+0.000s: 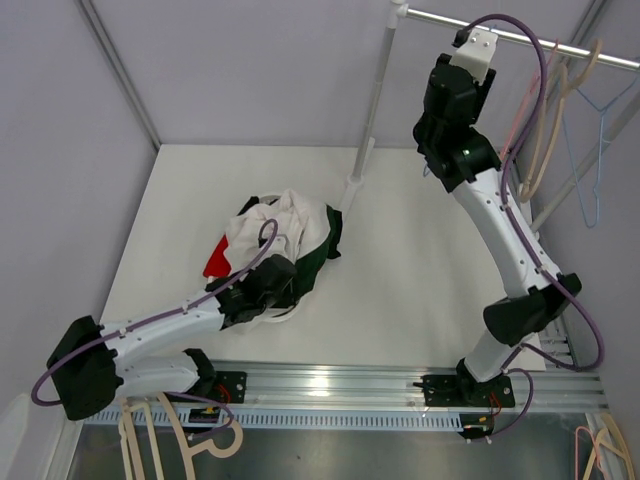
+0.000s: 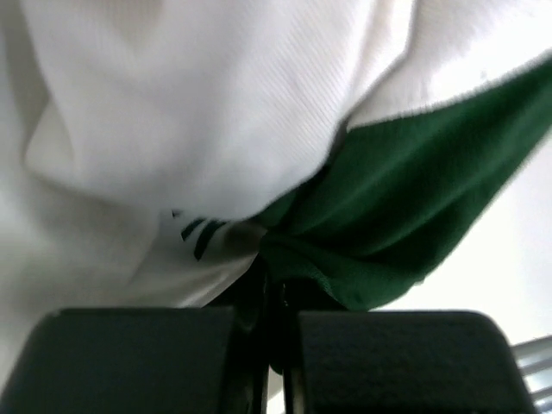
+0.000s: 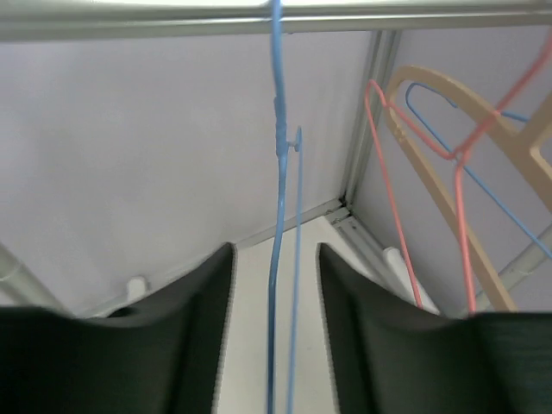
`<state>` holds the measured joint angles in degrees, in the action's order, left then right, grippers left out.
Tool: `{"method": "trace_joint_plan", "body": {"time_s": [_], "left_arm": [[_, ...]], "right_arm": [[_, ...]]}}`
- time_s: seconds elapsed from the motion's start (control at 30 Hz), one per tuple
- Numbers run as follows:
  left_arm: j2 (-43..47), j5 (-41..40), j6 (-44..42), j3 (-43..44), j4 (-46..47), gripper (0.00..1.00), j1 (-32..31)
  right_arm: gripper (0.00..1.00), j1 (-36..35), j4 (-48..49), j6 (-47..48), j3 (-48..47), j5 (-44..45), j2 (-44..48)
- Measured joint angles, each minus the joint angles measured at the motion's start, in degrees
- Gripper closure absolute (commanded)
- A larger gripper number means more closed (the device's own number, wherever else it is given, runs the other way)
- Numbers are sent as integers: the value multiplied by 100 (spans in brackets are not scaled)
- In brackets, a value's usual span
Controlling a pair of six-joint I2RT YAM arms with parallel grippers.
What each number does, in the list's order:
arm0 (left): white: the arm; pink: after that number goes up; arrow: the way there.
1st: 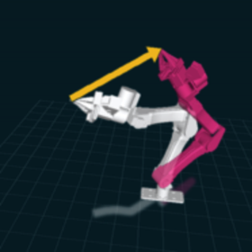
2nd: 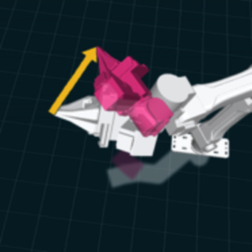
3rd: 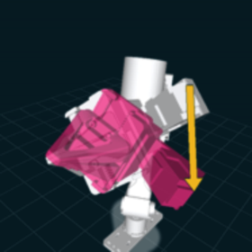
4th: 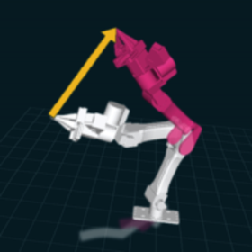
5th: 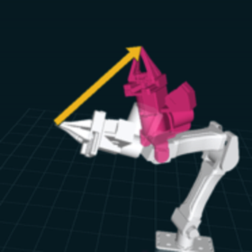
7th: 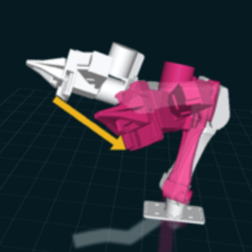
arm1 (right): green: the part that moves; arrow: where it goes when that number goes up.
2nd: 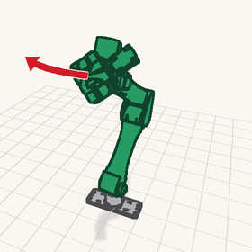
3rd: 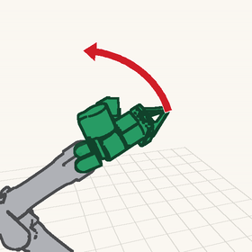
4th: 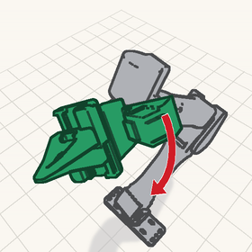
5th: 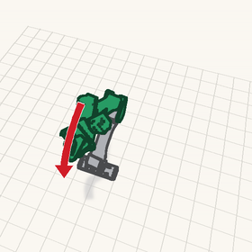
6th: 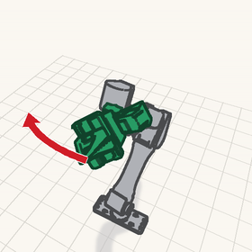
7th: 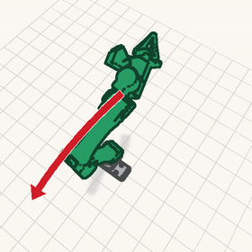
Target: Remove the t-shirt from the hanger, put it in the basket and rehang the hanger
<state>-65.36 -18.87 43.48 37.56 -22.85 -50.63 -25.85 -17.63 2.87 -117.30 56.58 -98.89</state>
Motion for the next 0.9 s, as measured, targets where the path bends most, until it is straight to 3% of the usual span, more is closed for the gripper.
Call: {"method": "trace_joint_plan", "body": {"time_s": [0.03, 0.1, 0.13, 0.17, 0.23, 0.6, 0.77, 0.9], "left_arm": [[120, -46, -2, 0, -26, 99, -42], [409, -155, -72, 4, -66, 78, -127], [595, -232, -131, 9, -92, 62, -179], [787, -319, -208, 20, -127, 30, -216], [1143, -525, -352, 94, -203, 1, -260], [1665, -1676, -916, 765, -549, 1, -267], [2306, -1751, -1224, 879, -568, 1, -267], [2868, -1637, -1591, 1241, -732, 1, -271]], "right_arm": [[35, -57, 31, 15, 151, 11, 208], [15, -133, 59, -2, 407, 17, 577], [9, -160, 57, -4, 533, 15, 754], [4, -186, 81, -11, 691, 7, 960], [3, -223, 76, -28, 1021, -17, 1340], [1, -317, -466, -284, 1657, -417, 2682], [0, -348, -1108, -723, 1884, -1069, 3283], [0, -363, -1534, -1126, 2695, -1926, 4085]]}}
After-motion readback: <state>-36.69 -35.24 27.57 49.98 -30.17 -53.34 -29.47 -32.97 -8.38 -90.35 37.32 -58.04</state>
